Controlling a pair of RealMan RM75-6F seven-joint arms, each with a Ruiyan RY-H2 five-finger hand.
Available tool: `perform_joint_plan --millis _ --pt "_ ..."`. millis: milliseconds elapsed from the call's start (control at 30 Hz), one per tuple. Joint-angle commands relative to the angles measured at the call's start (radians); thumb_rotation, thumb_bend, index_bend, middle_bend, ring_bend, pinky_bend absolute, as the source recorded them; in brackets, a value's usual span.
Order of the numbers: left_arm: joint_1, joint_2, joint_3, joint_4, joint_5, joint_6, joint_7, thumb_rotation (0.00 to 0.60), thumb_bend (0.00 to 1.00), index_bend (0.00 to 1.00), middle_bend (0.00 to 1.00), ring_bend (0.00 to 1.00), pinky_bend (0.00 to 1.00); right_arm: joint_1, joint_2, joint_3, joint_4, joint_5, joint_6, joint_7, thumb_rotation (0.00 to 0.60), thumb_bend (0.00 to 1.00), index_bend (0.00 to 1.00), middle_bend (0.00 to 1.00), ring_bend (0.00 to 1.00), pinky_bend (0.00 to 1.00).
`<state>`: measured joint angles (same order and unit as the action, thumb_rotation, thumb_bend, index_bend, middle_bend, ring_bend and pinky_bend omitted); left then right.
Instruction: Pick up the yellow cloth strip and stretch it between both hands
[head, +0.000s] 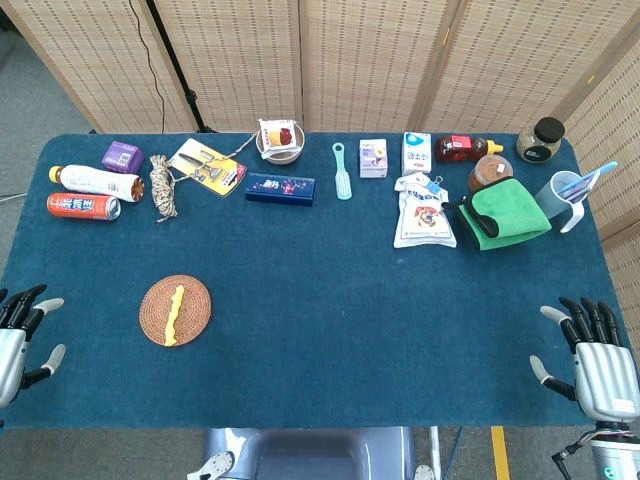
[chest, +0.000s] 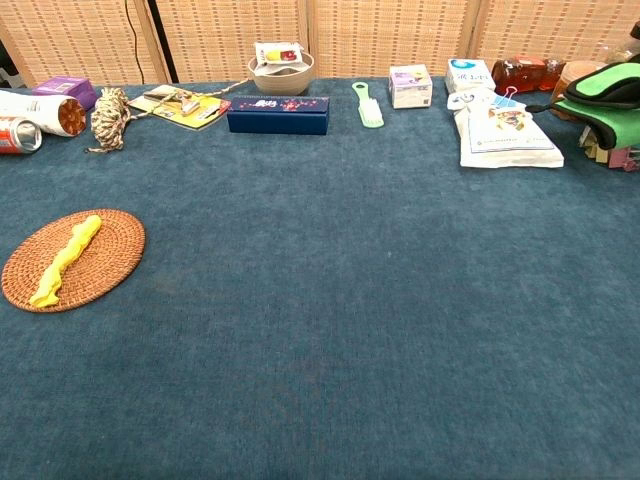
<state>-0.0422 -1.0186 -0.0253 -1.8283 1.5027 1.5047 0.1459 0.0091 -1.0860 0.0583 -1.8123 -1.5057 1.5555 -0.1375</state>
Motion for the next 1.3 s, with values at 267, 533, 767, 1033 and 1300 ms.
perform_joint_plan --millis 267,533,767,1033,1300 --pt "-0.075 0.046 0.008 0.046 0.027 -0.124 -0.02 0.6 0.35 0.37 0.14 0.13 0.01 -0.011 0.011 -0.002 -0.015 0.0 0.011 -0.009 0.6 0.31 0.24 0.13 0.07 0.0" --pt "-0.165 0.063 0.019 0.108 0.104 -0.232 0.013 0.6 0.35 0.39 0.14 0.11 0.01 -0.012 0.017 0.002 -0.025 -0.003 0.017 -0.015 0.6 0.31 0.24 0.13 0.07 0.0" --pt "-0.24 0.039 0.046 0.195 0.208 -0.304 0.003 0.6 0.35 0.39 0.13 0.07 0.01 -0.019 0.027 0.0 -0.038 0.001 0.021 -0.026 0.6 0.31 0.24 0.13 0.07 0.0" --pt "-0.282 -0.028 0.064 0.297 0.269 -0.328 0.014 0.6 0.35 0.37 0.12 0.04 0.01 -0.028 0.036 0.001 -0.057 -0.002 0.037 -0.045 0.6 0.31 0.24 0.13 0.07 0.0" --pt "-0.304 -0.124 0.074 0.41 0.279 -0.332 -0.009 0.6 0.35 0.33 0.07 0.02 0.01 -0.03 0.035 -0.001 -0.064 -0.002 0.036 -0.057 0.6 0.31 0.24 0.13 0.07 0.0"
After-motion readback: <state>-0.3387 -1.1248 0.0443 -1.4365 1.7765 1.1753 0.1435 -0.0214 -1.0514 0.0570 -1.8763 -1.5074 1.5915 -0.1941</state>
